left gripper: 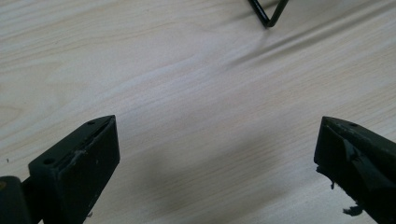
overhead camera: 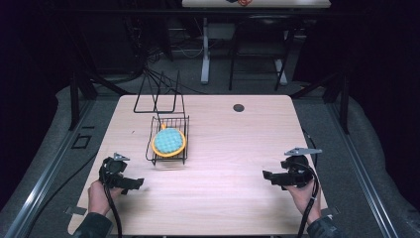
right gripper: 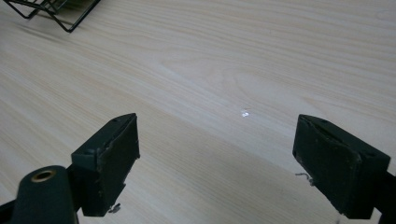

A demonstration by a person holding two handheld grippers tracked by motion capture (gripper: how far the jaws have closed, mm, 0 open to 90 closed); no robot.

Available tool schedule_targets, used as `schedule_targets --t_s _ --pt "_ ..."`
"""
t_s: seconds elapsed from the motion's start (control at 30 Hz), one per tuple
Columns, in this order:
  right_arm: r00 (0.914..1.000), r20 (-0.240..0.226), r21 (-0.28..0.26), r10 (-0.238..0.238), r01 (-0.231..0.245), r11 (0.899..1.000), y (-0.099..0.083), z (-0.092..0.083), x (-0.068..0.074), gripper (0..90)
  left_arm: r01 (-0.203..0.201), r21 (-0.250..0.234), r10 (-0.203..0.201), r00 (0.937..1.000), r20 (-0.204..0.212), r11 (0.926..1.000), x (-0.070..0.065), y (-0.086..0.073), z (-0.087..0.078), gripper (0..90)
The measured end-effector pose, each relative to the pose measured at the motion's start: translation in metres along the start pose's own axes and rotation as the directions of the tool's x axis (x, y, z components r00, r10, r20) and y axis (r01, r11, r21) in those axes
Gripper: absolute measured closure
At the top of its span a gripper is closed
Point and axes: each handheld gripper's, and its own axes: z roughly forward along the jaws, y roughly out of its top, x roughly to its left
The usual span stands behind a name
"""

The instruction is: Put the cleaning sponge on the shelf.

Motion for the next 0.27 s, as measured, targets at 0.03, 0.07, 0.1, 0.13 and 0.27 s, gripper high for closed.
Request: schedule_targets --t_s 0.03,0.07,0.1,0.13,0.27 --pt "1.0 0.003 0.004 0.002 -0.002 1.0 -0.0006 -0.0001 -0.0021 13.8 -0.004 -0.003 0.004 1.0 0.003 1.0 -0.0002 0.0006 0.0001 0.3" --pt "0.9999 0.006 0.01 0.01 -0.01 1.0 -0.0013 0.0004 -0.004 13.8 -0.005 -0.001 0.005 1.0 0.005 1.0 -0.0003 0.0009 0.0 0.3" --pt "0.9999 0.007 0.012 0.011 -0.011 1.0 -0.0015 0.0007 -0.0047 13.8 -0.003 -0.002 0.003 1.0 0.007 1.0 -0.0007 0.0011 0.0 0.3" --pt "0.9999 0.012 0.014 0.008 -0.008 1.0 -0.0021 0.0017 -0.006 13.8 -0.007 -0.002 0.007 0.9999 0.008 1.0 -0.0007 0.0012 0.0001 0.2" --pt "0.9994 0.033 0.042 -0.007 0.005 0.999 -0.0035 0.005 -0.0077 13.8 -0.003 -0.01 0.003 1.0 0.003 1.0 -0.0002 0.0011 -0.0004 0.2"
